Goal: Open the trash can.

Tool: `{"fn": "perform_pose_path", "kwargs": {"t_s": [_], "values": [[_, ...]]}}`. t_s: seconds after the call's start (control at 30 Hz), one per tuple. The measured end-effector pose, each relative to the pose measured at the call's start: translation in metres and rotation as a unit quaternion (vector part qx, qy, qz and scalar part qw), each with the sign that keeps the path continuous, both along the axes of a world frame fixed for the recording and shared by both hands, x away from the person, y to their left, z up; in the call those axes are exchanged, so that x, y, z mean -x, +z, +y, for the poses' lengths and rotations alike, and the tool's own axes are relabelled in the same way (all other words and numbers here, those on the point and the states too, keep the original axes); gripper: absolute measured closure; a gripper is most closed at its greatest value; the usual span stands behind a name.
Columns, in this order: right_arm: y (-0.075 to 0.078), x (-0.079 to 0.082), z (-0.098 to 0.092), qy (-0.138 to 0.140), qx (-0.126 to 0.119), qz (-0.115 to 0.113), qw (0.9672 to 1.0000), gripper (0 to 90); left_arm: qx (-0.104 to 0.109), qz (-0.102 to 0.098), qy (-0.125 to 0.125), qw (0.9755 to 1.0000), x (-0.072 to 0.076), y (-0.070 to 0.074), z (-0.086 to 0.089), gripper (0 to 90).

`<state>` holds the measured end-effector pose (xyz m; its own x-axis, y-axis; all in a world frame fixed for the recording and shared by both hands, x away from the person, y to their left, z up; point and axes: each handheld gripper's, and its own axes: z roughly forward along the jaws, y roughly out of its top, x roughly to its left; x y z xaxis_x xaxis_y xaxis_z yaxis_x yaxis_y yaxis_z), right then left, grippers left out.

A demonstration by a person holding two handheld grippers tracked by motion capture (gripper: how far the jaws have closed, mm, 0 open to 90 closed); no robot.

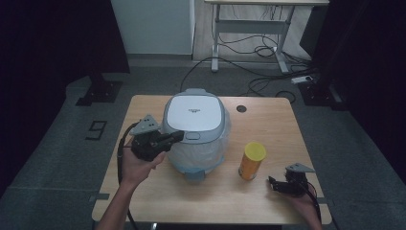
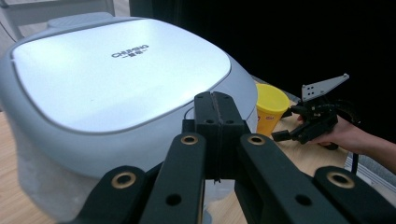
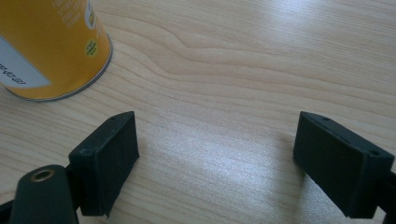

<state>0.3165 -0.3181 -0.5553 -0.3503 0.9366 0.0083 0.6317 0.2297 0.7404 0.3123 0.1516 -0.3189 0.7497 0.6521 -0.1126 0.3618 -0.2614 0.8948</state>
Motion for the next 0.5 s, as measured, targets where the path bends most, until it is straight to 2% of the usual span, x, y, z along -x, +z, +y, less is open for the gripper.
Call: {"fn": "perform_pose_path", "kwargs": {"t_s": [0.23,0.5], "values": [[0.0,0.0,0.0,-0.001,0.0,0.0,1.0,13.4,-0.003,0.017,-0.004,0.9998,-0.014,-0.009,-0.01,90.0],[0.0,0.0,0.0,-0.001,0.0,0.0,1.0,13.4,0.004,0.022,-0.011,0.9997,-0.019,-0.011,-0.015,90.0]]}}
